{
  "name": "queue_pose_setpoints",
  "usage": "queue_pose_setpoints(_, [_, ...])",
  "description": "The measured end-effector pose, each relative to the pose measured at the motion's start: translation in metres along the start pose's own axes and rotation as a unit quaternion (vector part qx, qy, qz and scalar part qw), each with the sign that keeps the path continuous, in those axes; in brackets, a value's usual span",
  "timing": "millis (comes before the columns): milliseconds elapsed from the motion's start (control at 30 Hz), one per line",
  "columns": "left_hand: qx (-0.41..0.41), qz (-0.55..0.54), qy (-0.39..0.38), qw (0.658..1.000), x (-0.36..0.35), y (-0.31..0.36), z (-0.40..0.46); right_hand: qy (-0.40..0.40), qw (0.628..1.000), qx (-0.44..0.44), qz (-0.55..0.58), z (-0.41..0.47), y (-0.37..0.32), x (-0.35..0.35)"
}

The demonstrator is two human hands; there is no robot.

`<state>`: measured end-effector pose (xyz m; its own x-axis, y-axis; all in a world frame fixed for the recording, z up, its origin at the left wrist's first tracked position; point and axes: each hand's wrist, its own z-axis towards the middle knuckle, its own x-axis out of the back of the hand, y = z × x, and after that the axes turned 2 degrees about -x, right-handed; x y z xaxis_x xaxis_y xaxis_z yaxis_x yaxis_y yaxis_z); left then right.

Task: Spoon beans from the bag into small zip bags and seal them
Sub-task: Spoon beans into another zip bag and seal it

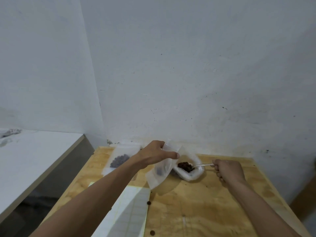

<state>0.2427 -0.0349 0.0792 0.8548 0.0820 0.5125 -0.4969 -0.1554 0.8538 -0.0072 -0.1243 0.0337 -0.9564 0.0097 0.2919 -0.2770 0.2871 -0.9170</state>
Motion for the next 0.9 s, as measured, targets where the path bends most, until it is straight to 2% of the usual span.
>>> queue_pose_setpoints(200, [0.013, -0.057, 0.048, 0.997, 0.003, -0.02, -0.008, -0.009, 0.999, 0.03, 0.012, -0.002, -0.034, 0.006])
queue_pose_setpoints(433, [-0.066, 0.014, 0.078, 0.995, 0.009, -0.015, -0.006, -0.02, 0.997, 0.064, 0.042, -0.005, -0.069, 0.014])
queue_pose_setpoints(600, [-0.063, 0.051, 0.066, 0.995, 0.011, -0.01, -0.011, -0.032, 0.993, 0.101, 0.059, -0.019, -0.096, 0.012])
queue_pose_setpoints(733, [-0.067, 0.072, 0.07, 0.993, 0.008, -0.012, -0.012, -0.039, 0.98, 0.195, -0.012, -0.037, -0.107, -0.002])
queue_pose_setpoints(900, [-0.052, 0.11, 0.064, 0.99, 0.005, -0.012, -0.007, -0.002, 0.921, 0.359, -0.148, -0.06, -0.111, -0.014])
